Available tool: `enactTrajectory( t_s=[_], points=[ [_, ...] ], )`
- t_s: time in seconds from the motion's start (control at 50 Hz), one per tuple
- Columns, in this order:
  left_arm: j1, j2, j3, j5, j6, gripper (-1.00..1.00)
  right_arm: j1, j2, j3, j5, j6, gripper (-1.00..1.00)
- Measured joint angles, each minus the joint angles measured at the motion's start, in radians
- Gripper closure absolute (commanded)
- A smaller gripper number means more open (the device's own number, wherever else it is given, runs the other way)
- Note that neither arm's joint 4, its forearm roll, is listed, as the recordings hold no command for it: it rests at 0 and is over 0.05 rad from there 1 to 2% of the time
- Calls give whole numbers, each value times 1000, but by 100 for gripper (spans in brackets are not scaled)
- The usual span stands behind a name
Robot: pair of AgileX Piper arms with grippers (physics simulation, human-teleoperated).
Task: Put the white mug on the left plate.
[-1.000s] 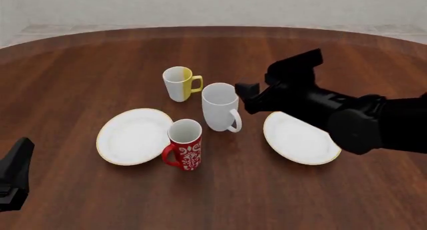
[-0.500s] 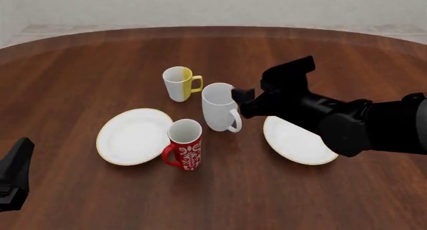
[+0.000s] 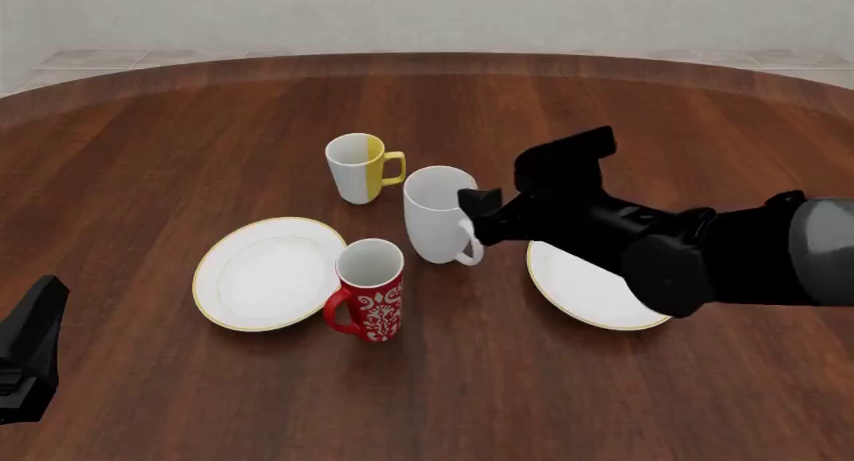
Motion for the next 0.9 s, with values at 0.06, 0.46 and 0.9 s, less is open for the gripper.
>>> enactTrajectory(
  t_s=[0.06,0.46,0.9],
  points=[
    [0,0,0,0,0,-100,0,8,-1,-5,2,-100],
    [0,0,0,0,0,-100,7,63,-9,-32,19,-100],
    [0,0,0,0,0,-100,7,109,-12,-62,39,-100]
  ],
)
